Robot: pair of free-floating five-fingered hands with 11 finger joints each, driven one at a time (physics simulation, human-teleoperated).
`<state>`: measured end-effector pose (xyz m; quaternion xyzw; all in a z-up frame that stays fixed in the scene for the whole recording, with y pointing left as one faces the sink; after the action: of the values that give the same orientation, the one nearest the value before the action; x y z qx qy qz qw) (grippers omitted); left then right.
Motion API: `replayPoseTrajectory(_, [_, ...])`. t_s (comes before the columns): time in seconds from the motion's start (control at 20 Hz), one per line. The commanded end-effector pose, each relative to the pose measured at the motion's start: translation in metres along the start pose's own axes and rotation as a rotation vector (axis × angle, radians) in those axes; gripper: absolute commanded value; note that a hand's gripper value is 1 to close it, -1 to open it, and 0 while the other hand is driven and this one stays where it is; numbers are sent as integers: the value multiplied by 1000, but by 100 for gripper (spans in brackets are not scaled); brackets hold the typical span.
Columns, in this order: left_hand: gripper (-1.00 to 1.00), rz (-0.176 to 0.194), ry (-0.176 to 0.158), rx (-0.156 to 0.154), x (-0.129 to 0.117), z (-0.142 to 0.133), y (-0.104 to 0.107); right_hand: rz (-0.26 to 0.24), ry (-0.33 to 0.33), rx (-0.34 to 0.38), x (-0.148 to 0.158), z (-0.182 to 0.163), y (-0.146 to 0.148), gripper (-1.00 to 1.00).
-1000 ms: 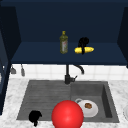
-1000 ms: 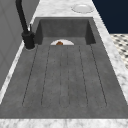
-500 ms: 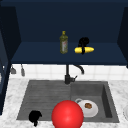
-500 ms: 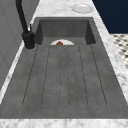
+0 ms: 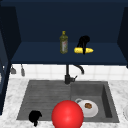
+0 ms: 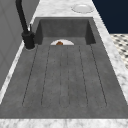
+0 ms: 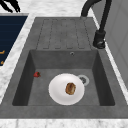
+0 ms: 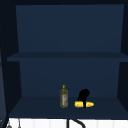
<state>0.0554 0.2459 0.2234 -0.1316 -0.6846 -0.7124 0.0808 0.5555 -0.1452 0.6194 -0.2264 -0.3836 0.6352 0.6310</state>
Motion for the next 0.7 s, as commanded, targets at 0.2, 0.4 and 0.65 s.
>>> replayPoseTrajectory(0.2, [0, 0, 0, 0, 0, 0, 0, 12, -2, -40, 0, 2, -2, -100])
replayPoseTrajectory(0.4, [0, 0, 0, 0, 0, 0, 0, 18, -4, -34, 2, 9, -12, -100])
replayPoseTrajectory(0.65, [0, 0, 0, 0, 0, 0, 0, 30, 0, -15, 6, 19, -29, -100])
